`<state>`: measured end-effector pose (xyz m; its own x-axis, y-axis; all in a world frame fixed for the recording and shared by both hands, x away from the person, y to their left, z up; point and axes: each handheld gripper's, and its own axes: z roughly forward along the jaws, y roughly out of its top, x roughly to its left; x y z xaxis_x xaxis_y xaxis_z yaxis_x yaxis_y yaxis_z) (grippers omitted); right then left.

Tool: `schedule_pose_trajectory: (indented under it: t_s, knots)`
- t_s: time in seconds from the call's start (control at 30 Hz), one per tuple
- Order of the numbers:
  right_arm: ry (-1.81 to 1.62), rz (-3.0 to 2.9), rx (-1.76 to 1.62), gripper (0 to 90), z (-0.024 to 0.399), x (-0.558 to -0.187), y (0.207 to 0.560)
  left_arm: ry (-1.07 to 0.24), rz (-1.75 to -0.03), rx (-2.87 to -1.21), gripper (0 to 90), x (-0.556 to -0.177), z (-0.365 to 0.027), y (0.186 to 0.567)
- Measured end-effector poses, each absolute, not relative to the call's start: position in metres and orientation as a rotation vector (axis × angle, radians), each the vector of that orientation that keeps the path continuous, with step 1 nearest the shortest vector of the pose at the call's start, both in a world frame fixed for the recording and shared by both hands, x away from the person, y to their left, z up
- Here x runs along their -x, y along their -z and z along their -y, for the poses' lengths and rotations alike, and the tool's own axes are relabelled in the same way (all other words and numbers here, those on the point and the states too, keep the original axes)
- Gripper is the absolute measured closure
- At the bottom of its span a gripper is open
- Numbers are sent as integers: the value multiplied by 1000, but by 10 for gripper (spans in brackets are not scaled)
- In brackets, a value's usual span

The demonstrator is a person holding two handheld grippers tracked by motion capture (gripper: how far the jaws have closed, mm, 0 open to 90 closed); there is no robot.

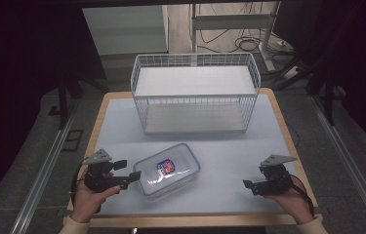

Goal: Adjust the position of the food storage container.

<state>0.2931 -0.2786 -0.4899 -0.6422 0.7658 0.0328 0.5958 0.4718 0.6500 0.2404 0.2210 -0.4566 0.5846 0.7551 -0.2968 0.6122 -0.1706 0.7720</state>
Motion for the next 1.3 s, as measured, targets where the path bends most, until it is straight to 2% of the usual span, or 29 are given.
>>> schedule_pose_trajectory:
  t_s: [0.67,0.83,0.87,1.13,1.23,1.3]
  knots:
    - [-926,-2460,-1178,153,279,-293,491,-130,-983,-1970,232,-229,-176,453]
    - [-926,-2462,-1184,153,278,-293,491,-108,-944,-2002,269,-225,-165,455]
    - [-928,-2463,-1179,153,278,-293,491,-115,-942,-2004,302,-224,-164,456]
    - [-927,-2468,-1179,153,277,-293,491,-49,-897,-2061,794,-221,-155,458]
    - [-928,-2468,-1174,153,277,-293,491,-10,-865,-2096,889,-218,-151,458]
    - [-927,-2469,-1174,153,277,-293,491,5,-851,-2118,895,-215,-146,459]
